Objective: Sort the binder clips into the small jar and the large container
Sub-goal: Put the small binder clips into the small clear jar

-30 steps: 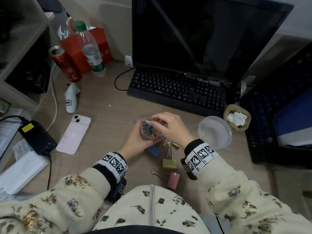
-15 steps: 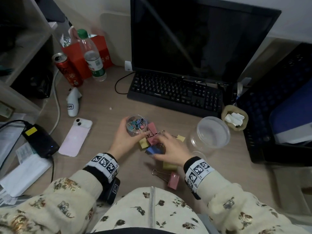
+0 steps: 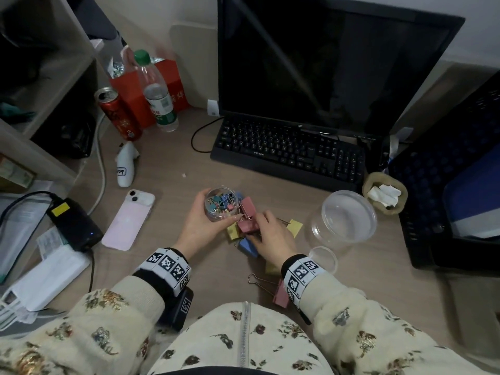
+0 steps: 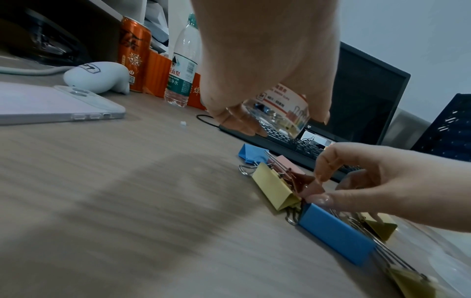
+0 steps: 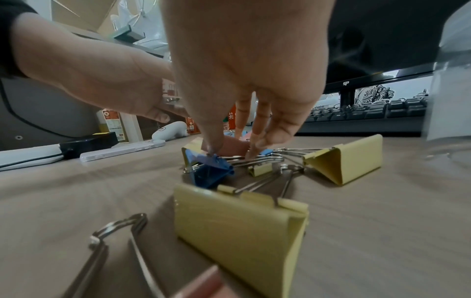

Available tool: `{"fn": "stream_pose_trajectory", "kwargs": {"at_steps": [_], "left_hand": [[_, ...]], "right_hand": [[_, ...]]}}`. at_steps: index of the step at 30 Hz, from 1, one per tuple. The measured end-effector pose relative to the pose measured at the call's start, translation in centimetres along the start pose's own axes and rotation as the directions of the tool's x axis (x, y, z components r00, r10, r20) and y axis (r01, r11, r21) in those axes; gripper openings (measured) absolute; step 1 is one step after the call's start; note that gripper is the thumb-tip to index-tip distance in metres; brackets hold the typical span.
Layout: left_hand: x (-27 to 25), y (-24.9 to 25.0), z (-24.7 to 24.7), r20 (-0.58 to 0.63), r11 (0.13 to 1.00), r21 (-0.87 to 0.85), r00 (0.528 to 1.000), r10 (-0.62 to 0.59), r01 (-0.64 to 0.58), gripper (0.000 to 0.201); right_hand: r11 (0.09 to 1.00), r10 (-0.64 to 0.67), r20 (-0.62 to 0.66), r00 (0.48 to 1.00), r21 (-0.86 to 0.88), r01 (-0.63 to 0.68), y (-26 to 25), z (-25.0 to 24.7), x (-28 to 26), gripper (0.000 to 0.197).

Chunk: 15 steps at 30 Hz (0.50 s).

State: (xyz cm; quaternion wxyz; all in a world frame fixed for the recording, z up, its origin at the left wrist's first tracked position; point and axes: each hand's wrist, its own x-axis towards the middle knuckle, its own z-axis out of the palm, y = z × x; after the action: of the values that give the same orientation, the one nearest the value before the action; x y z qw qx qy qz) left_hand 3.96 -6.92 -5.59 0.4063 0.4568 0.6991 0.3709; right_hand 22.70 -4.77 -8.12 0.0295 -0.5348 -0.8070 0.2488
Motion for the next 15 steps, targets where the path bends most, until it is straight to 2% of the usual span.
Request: {"fn": "stream_pose_trajectory", "kwargs": {"at_steps": [5, 9, 13, 15], "left_hand": [[-0.1, 0.0, -0.2, -0.012, 1.0, 0.0, 1.0, -0.002, 0.002, 0.092], [-0.2, -0.4, 0.0, -0.005, 1.0, 0.008, 1.0, -0.002, 0.002, 0.093], [-0.1, -0.7, 0.2, 0.0, 1.0, -0.021, 1.0, -0.021, 0.021, 0.087], [-0.1, -0.8, 0.3, 0.001, 0.999, -0.029, 1.0, -0.017, 0.017, 0.083]], "right_hand": [[0.995, -0.098, 0.04, 0.994, 0.005, 0.098, -0.8, 0.9, -1.2, 0.021], [0.984, -0.15, 0.105, 0.983, 0.116, 0.138, -0.8, 1.8, -1.9, 0.019], [0.939, -0.333, 0.217, 0.918, 0.169, 0.301, -0.6, 2.9, -1.9, 0.022], [0.913, -0.394, 0.206, 0.896, 0.203, 0.355, -0.4, 3.1, -2.1, 0.023]]}}
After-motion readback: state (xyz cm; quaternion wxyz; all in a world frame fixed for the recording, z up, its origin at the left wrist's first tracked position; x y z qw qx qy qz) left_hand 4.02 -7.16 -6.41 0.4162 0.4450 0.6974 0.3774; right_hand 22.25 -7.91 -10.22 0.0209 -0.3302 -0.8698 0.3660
